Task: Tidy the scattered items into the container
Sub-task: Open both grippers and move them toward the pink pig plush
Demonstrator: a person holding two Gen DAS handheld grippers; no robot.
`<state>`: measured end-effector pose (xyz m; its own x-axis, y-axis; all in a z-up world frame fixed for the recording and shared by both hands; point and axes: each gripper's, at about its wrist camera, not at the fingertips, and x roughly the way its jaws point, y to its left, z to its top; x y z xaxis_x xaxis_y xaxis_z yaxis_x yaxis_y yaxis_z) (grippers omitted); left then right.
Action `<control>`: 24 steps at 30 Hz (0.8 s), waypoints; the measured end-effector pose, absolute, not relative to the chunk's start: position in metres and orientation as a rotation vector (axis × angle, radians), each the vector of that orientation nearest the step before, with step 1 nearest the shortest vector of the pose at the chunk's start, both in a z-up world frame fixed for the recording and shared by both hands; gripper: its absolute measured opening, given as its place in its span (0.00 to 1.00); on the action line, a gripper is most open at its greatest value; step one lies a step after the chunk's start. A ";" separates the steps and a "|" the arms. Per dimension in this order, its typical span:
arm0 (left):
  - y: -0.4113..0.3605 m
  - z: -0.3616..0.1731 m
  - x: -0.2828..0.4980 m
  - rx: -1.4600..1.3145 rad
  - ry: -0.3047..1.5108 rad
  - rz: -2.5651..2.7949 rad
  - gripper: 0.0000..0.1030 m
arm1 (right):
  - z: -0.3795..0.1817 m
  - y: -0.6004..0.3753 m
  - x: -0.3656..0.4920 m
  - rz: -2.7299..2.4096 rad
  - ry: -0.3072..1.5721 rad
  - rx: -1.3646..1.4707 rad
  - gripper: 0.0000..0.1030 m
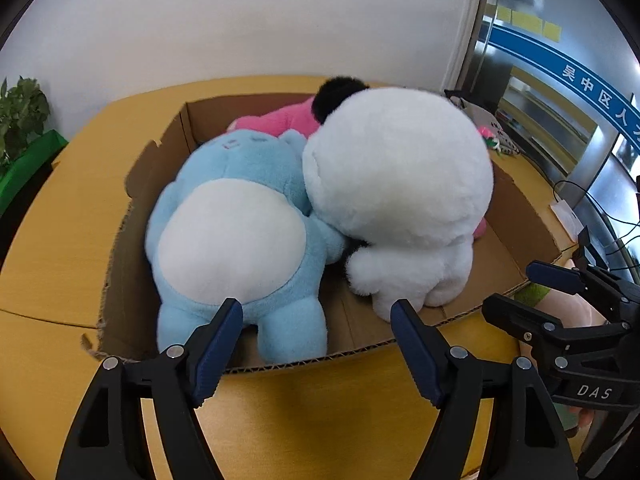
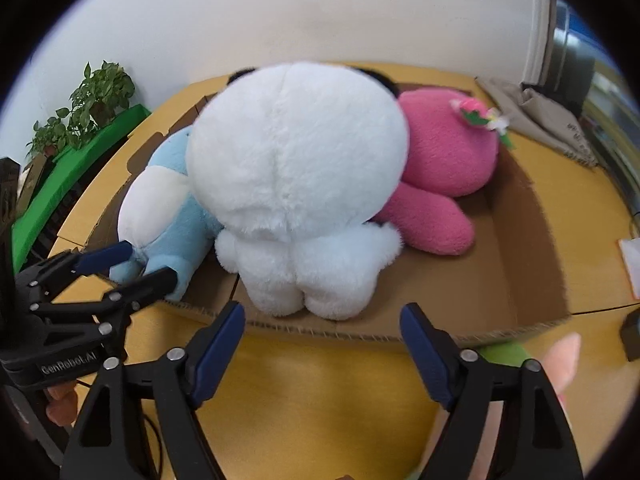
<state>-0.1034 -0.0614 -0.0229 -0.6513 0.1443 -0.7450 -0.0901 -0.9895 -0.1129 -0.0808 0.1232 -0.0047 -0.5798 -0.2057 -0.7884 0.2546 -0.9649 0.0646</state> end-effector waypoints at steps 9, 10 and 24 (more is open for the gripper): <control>-0.029 0.031 -0.043 -1.095 -0.061 2.922 1.00 | 0.042 0.149 -0.015 -2.833 0.171 1.054 0.85; -0.025 0.033 -0.039 -1.099 -0.045 2.927 1.00 | 0.045 0.152 -0.010 -2.844 0.178 1.043 0.85; -0.020 0.041 -0.025 -1.096 -0.055 2.920 1.00 | 0.054 0.168 0.001 -2.858 0.152 1.039 0.86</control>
